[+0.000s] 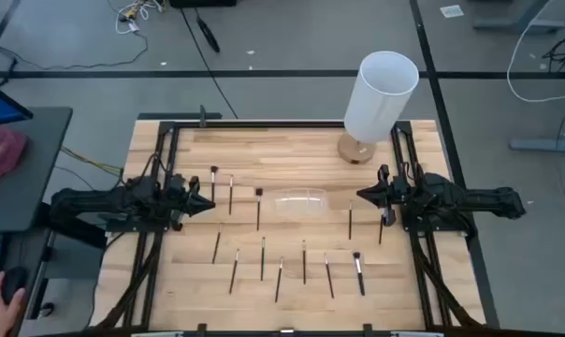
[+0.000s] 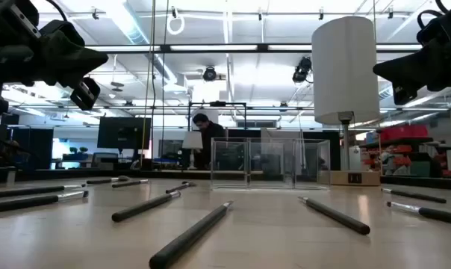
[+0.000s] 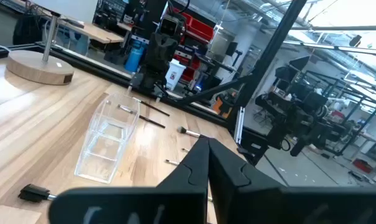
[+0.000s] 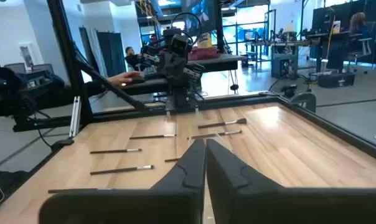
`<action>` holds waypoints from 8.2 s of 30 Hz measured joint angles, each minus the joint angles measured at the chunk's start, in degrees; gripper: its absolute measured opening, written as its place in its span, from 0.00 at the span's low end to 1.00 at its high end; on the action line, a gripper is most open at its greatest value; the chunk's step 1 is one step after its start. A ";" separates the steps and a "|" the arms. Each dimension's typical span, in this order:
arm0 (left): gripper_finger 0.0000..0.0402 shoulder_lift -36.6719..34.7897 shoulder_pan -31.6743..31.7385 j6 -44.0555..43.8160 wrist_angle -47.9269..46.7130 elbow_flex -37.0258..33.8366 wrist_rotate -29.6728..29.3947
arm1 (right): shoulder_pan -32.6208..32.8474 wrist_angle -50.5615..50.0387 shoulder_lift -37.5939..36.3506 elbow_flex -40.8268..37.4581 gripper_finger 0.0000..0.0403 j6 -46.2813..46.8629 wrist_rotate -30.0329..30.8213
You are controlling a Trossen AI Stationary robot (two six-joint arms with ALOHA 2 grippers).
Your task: Pick & Place Makeup Supplies
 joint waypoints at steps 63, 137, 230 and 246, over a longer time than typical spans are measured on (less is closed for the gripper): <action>0.01 0.00 0.04 0.07 -0.04 0.02 -1.09 | 1.25 23.55 1.98 0.09 0.04 13.06 1.02; 0.01 0.00 0.03 0.11 -0.02 0.01 -2.59 | 41.56 -48.37 103.45 68.34 0.26 87.88 12.44; 0.01 0.00 0.04 0.69 -0.85 0.02 -3.93 | 50.02 -37.37 113.87 55.95 0.38 94.21 42.08; 0.01 0.00 0.02 0.66 -0.92 0.02 -3.91 | 53.05 -36.57 115.65 55.78 0.32 90.56 43.43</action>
